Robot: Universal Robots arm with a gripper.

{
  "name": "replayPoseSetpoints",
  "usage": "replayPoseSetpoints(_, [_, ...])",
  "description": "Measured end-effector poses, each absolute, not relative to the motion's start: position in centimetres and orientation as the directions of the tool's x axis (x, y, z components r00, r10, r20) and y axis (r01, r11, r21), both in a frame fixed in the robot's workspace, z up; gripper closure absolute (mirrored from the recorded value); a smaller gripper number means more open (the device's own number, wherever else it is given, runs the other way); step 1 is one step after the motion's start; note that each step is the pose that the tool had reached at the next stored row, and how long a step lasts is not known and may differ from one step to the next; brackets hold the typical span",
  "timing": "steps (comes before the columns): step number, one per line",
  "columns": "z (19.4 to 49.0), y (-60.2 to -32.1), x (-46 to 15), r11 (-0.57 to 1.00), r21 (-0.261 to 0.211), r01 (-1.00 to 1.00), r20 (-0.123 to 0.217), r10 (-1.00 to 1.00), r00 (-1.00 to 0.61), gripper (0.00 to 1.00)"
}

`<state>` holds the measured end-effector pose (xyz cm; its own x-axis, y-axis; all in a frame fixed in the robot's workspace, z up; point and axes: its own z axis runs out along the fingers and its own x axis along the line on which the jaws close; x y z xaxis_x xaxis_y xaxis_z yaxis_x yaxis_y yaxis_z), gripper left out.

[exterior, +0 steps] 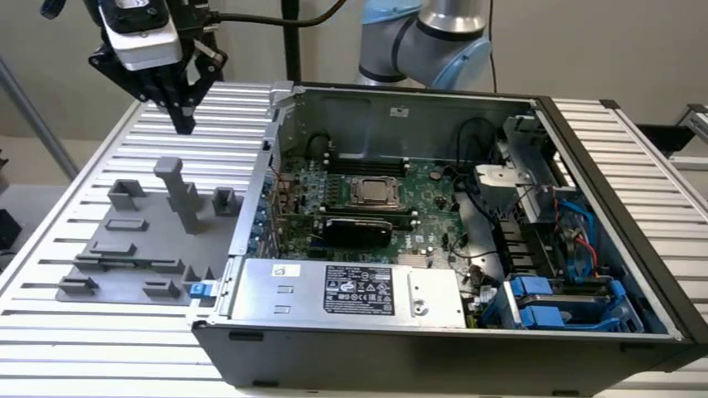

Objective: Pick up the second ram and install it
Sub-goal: 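Reach for the second ram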

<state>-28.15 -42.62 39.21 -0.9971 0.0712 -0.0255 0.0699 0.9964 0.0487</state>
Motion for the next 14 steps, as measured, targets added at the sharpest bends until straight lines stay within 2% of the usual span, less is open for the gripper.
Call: replayPoseSetpoints(14, [38.9,-43.8,-34.5,0.996,0.048,0.070,-0.026,0.071,-0.997,1.00])
